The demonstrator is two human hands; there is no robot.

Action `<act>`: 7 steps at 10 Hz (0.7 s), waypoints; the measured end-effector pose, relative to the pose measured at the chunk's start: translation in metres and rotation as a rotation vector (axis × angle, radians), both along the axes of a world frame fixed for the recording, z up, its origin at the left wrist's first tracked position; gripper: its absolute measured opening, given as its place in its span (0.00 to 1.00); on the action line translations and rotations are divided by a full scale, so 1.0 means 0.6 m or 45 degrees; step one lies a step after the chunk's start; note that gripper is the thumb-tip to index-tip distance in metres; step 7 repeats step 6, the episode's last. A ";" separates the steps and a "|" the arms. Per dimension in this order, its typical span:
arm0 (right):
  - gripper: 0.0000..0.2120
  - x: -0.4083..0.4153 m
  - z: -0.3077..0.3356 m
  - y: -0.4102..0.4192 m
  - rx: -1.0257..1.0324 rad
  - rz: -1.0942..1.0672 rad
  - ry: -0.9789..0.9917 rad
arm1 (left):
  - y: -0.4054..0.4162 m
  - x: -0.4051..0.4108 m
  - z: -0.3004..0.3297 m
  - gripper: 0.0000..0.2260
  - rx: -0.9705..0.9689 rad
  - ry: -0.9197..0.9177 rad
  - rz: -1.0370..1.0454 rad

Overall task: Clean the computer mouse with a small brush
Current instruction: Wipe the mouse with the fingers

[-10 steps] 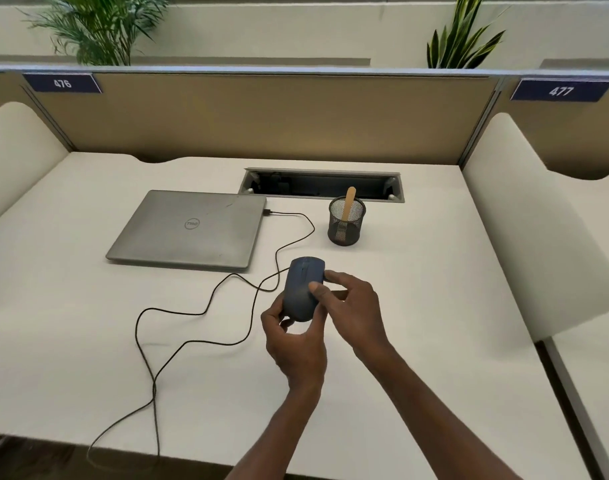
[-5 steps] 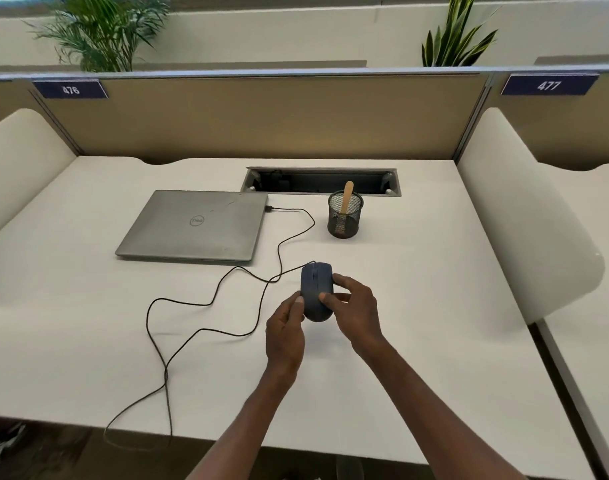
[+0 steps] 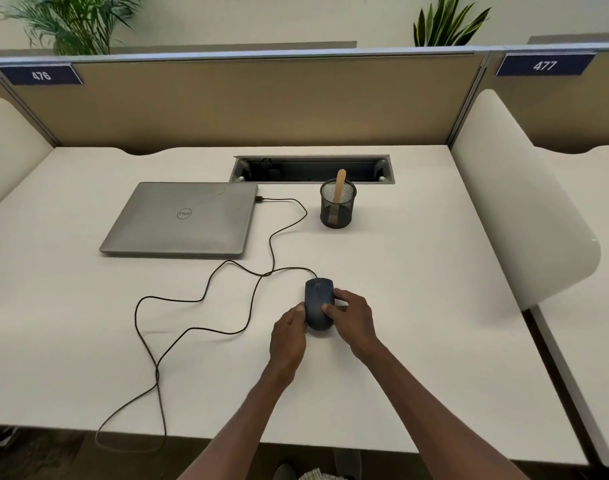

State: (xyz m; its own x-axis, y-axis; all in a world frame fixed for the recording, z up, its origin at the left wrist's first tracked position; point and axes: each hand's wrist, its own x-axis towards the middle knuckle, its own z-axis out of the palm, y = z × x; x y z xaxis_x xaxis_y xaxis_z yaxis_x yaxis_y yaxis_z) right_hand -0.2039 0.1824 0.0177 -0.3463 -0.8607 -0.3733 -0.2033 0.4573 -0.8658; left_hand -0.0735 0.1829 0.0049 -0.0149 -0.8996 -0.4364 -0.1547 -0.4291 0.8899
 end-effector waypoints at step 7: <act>0.07 0.002 -0.025 -0.003 0.016 0.096 0.221 | -0.017 0.015 -0.015 0.15 -0.018 -0.147 -0.165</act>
